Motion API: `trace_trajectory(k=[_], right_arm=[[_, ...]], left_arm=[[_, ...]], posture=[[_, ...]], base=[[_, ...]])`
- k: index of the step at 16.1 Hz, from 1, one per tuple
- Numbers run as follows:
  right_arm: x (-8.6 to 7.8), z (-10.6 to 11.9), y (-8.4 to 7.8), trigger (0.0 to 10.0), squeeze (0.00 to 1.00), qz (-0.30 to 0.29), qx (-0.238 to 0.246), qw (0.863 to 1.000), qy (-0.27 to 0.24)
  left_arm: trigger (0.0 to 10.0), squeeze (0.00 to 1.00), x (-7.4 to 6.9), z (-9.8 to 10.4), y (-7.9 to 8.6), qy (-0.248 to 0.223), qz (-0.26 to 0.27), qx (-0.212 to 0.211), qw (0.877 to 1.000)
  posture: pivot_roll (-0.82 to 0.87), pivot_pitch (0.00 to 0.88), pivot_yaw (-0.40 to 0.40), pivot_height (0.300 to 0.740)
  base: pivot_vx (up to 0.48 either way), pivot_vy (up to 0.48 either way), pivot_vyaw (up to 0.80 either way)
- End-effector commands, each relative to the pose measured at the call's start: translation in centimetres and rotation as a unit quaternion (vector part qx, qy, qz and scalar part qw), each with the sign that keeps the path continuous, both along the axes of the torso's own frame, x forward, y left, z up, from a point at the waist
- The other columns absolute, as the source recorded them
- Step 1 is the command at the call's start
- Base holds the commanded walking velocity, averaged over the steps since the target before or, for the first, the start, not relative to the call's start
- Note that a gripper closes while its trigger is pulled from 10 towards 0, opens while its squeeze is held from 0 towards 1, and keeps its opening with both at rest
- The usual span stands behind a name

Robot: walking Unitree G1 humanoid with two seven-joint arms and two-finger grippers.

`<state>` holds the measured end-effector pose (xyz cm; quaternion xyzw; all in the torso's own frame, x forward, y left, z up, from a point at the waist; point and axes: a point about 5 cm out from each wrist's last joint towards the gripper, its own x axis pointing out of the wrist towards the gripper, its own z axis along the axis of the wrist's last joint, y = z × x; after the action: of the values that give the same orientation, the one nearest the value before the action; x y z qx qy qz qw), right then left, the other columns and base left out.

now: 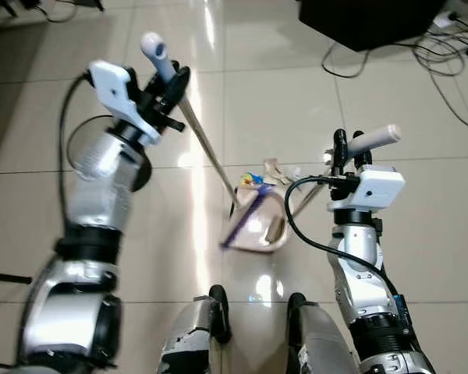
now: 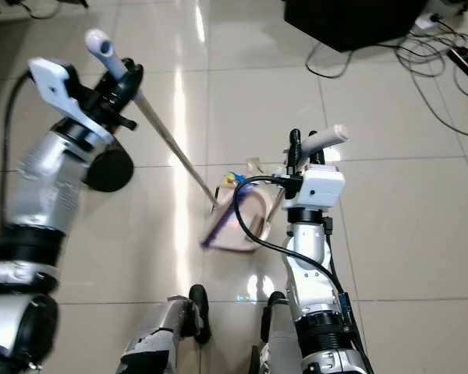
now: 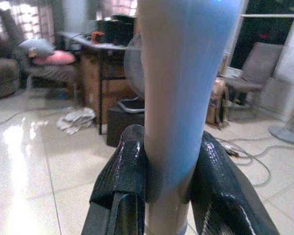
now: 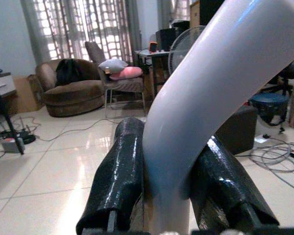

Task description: Sweep floor

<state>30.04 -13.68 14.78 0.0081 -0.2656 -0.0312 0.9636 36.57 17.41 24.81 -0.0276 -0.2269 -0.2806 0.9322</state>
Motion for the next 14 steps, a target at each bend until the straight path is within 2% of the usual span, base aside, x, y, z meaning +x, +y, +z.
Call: trace_trajectory(k=[1,3,4,5,7,9,10,11,12,13,14], right_arm=[[0.1,0.7,-0.1,10.0,0.0,0.002,0.012,1.0,-0.012],[0.3,1.0,-0.6,10.0,0.0,0.001,0.022,1.0,-0.01],[0.4,1.0,-0.7,10.0,0.0,0.0,0.024,1.0,-0.011],[0.4,1.4,-1.0,10.0,0.0,0.0,0.03,0.999,-0.016],[0.5,1.9,-1.3,10.0,0.0,0.0,0.035,0.999,-0.021],[0.5,2.5,-1.6,10.0,0.0,0.009,0.064,0.998,-0.023],[0.6,2.5,-1.6,10.0,0.0,0.011,0.067,0.997,-0.021],[0.7,3.5,-1.8,10.0,0.0,0.018,0.064,0.998,-0.009],[0.8,3.9,-2.0,10.0,0.0,0.017,0.062,0.998,-0.008],[0.6,5.5,-2.5,10.0,0.0,0.016,0.07,0.997,-0.019],[0.5,7.4,-3.0,10.0,0.0,0.016,0.09,0.995,-0.034]], left_arm=[[10.0,0.0,-0.2,2.1,1.5,-0.037,-0.001,0.013,0.999],[10.0,0.0,0.2,4.2,4.5,-0.055,0.051,0.013,0.997],[10.0,0.0,0.2,4.5,5.0,-0.057,0.059,0.015,0.996],[10.0,0.0,0.1,5.0,6.9,-0.058,0.091,0.018,0.994],[10.0,0.0,0.1,4.7,8.4,-0.046,0.123,0.017,0.991],[10.0,0.0,0.1,2.6,9.7,-0.012,0.181,0.059,0.982],[10.0,0.0,0.2,2.4,9.7,-0.006,0.186,0.066,0.98],[10.0,0.0,0.2,-0.8,10.4,0.062,0.229,0.078,0.968],[10.0,0.0,0.1,-2.0,10.5,0.083,0.237,0.08,0.965],[10.0,0.0,-0.6,-4.6,10.2,0.109,0.243,0.089,0.96],[10.0,0.0,-1.7,-6.9,9.6,0.124,0.24,0.075,0.96]], posture=[[0.01,0.194,0.118,0.74],[0.01,0.177,0.124,0.74],[0.01,0.176,0.126,0.74],[0.0,0.174,0.132,0.74],[0.0,0.159,0.137,0.74],[0.0,0.146,0.135,0.74],[0.0,0.146,0.135,0.74],[-0.01,0.128,0.133,0.74],[-0.02,0.124,0.134,0.74],[-0.02,0.12,0.133,0.74],[-0.03,0.113,0.136,0.74]], base=[[0.0,0.0,0.0],[0.0,0.0,0.0],[0.0,0.0,0.0],[0.0,0.0,0.0],[0.0,0.0,0.0],[0.0,0.0,0.0],[0.0,0.0,0.0],[0.0,0.0,0.0],[0.0,0.0,0.0],[0.0,0.0,0.0],[0.0,0.0,0.0]])
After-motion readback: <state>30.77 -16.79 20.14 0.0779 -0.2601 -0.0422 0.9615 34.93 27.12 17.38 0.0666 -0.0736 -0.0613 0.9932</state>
